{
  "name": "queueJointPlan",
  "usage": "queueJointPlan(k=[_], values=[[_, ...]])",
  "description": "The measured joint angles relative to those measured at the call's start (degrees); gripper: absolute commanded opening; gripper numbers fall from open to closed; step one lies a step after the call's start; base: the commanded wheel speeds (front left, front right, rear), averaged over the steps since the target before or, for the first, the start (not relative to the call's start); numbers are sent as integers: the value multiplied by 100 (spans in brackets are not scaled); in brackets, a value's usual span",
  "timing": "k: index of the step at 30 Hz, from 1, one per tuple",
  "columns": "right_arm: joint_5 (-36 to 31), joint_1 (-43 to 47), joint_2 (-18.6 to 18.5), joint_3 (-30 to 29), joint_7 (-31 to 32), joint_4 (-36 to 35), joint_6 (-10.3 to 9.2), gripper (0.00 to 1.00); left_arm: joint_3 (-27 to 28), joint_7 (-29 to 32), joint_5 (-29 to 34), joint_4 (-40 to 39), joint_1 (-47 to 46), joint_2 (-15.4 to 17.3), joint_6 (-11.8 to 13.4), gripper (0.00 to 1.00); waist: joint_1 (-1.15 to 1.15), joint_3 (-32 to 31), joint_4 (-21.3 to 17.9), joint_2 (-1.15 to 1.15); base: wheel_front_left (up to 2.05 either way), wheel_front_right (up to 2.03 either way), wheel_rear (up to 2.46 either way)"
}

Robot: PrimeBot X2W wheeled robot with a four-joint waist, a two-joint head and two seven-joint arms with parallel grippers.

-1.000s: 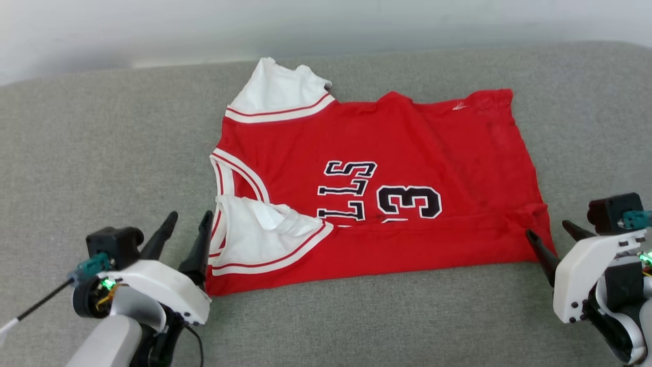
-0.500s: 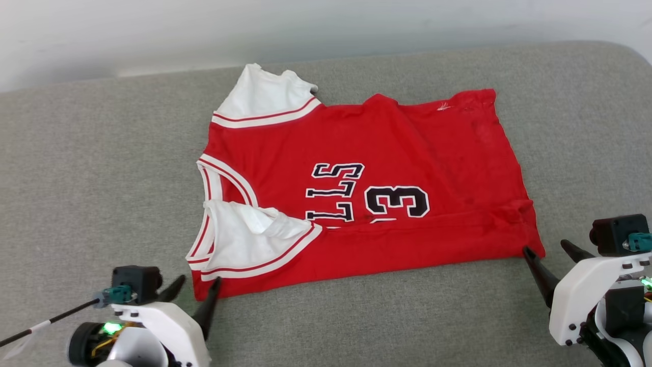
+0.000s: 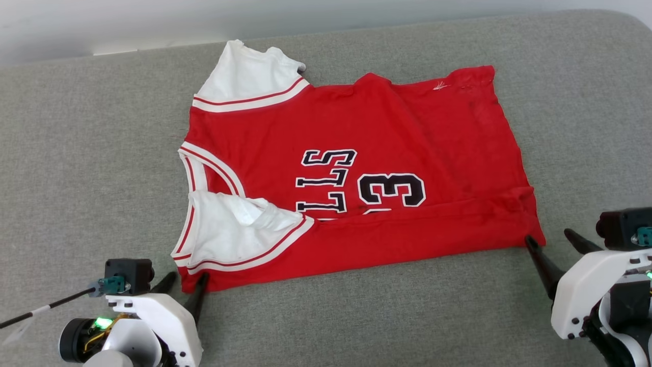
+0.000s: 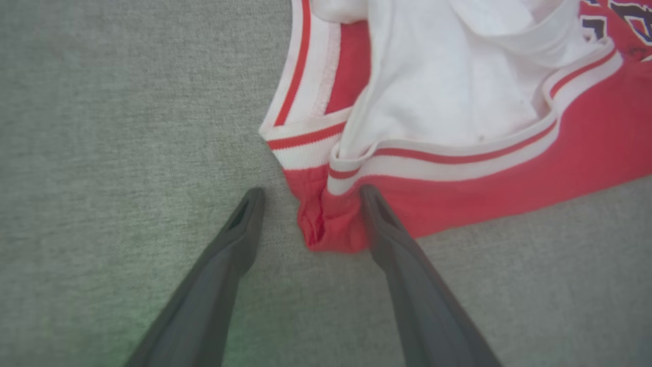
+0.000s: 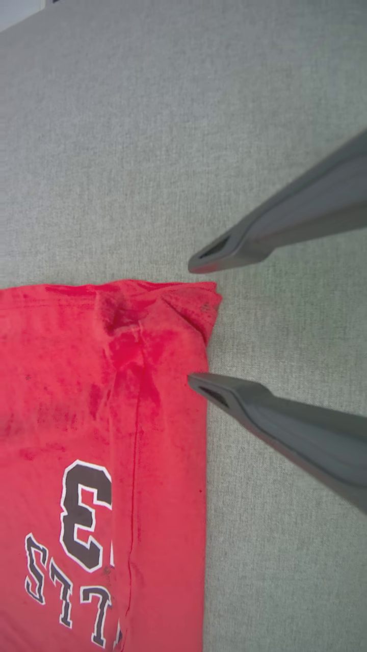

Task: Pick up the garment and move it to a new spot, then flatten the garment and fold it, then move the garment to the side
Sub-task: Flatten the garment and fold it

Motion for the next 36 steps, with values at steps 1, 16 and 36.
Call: queueJointPlan(k=[1,16,36], values=[[-14,-26,-9,-2,4,-10,0,100,-4,3,-1,24,-19,-5,-32,0,0,5,10,0,0,0,0],[-87,-526,-444,0,433,625,0,100,4,-482,58,-713,-26,-145,-156,0,0,-245,440,0,0,0,0],[-375,-939,-338,-253,519,1889,-2,75,-107,-489,240,-1344,-127,-47,-170,0,0,262,914,0,0,0,0]])
